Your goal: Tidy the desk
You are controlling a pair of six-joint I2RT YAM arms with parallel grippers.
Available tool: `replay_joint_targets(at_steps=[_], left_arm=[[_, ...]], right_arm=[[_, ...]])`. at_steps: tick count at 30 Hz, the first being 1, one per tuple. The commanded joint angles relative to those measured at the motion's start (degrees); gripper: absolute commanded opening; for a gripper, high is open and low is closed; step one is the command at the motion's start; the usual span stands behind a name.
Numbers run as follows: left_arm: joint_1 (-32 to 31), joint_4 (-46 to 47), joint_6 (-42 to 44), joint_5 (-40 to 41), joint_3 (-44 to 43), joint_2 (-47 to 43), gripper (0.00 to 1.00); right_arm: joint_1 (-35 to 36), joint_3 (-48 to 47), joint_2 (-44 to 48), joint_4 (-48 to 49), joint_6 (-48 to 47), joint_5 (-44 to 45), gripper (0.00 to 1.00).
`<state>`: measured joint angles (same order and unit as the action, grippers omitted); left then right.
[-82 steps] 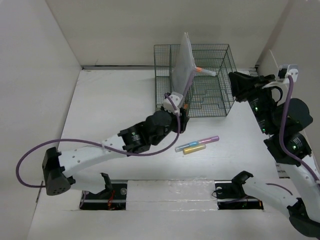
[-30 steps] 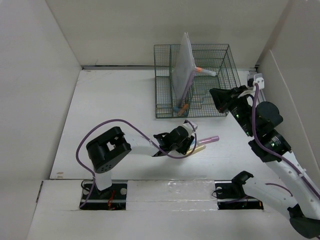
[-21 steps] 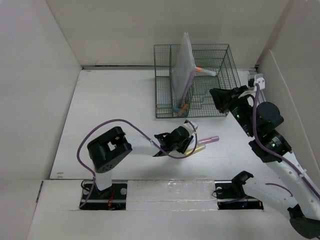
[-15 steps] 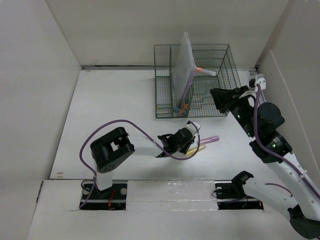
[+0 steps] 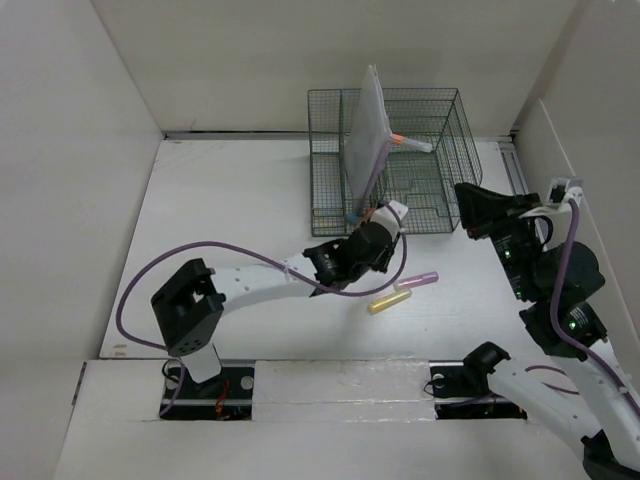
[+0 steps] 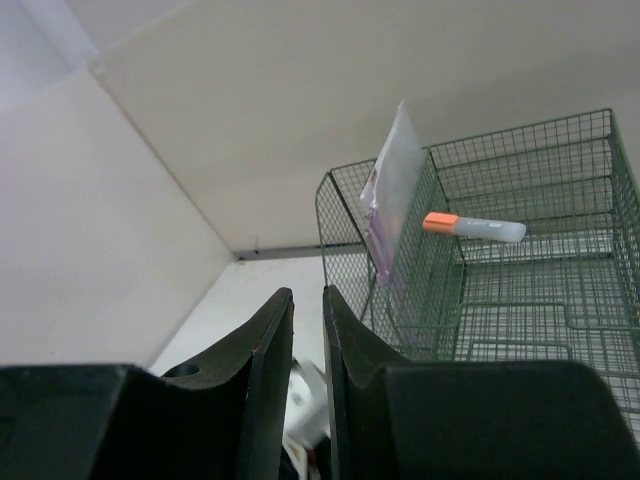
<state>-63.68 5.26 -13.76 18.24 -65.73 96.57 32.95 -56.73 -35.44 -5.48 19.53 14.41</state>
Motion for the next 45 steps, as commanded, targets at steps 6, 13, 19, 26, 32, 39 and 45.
replay_joint_targets(at_steps=[6,13,19,26,32,39,45], left_arm=[[3.38,0.82,4.0,-0.93,-19.41,-3.26,0.09],[8.3,-1.56,6.11,-3.29,-39.8,10.81,0.1],[11.91,-7.98,7.43,-6.81,-65.28,26.81,0.13],[13.41,-0.78,8.32,-6.55,-74.1,34.64,0.25],[15.6,2.3,7.42,-8.4,-74.28,37.19,0.32],[15.6,3.53,8.75,-8.22,-72.34,37.81,0.48],[15.6,5.98,8.66,-11.38,-66.82,32.55,0.5]], right_arm=[[-0.25,6.54,5.2,2.14,5.78,0.09,0.24],[-0.25,8.56,7.84,-0.5,6.22,-2.28,0.24],[-0.25,9.53,9.42,-1.81,6.05,-2.2,0.24],[-0.25,10.32,9.69,-2.17,6.22,-3.69,0.23],[-0.25,10.67,11.01,-2.17,6.4,-2.99,0.23],[-0.25,10.24,10.22,-1.99,5.79,-2.55,0.23],[-0.25,9.8,10.48,-1.91,5.26,-1.32,0.23]])
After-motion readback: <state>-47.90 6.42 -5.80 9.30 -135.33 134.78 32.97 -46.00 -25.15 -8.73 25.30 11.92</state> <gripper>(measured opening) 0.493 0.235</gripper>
